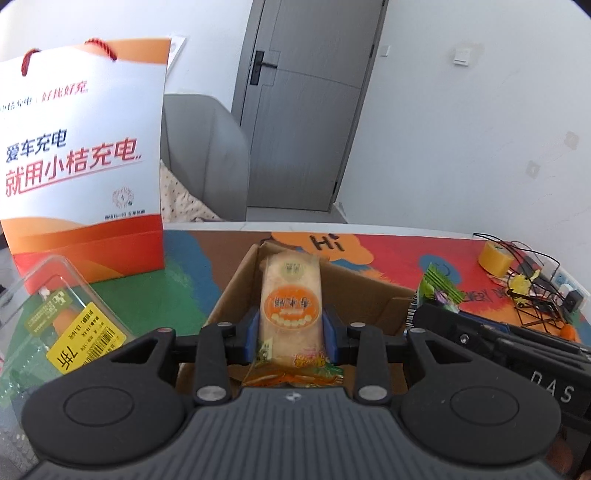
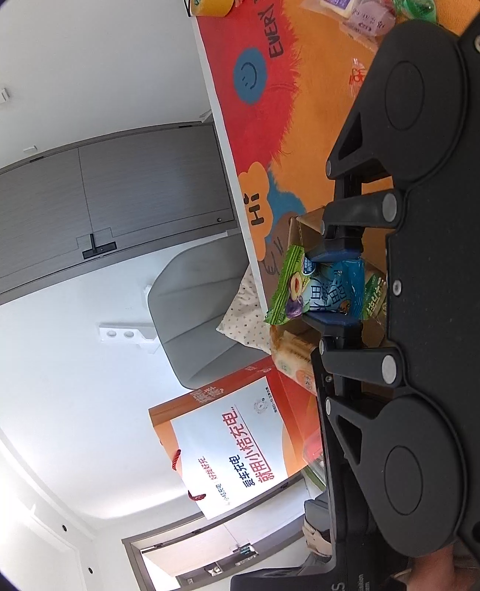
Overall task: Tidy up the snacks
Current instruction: 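Carry both snacks over the cardboard box and release them inside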
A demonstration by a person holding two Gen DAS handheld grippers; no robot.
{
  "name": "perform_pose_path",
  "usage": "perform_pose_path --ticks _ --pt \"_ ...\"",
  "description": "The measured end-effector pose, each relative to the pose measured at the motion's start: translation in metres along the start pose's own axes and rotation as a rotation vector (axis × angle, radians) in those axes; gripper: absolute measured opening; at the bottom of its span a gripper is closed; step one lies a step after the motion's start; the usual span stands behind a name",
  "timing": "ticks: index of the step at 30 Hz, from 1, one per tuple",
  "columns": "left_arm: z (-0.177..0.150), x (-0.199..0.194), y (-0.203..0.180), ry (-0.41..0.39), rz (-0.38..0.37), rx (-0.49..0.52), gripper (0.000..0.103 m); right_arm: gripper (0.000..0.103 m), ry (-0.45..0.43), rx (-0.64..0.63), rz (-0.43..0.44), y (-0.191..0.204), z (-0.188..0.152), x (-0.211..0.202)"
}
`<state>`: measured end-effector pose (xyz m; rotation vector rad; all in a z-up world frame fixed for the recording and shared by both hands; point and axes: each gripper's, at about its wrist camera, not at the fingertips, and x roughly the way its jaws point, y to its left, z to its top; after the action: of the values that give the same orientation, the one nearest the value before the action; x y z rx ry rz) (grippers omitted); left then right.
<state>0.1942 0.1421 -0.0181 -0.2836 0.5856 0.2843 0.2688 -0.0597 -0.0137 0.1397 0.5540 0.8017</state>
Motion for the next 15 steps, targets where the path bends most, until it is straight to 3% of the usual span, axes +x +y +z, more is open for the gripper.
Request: perform_pose_path --ticks 7,12,15 --pt "0.0 -0.006 0.007 -0.009 0.019 -0.015 0.041 0.029 0.025 0.008 -0.017 -0.002 -0.003 0.012" --pt "-0.001 -0.017 0.009 -0.017 0.02 -0.036 0.059 0.033 0.026 0.008 -0.014 0.0 -0.002 0.014" --pt "-0.003 -0.024 0.011 -0.026 0.027 -0.053 0.07 0.043 0.012 0.018 -0.018 0.001 0.0 0.008"
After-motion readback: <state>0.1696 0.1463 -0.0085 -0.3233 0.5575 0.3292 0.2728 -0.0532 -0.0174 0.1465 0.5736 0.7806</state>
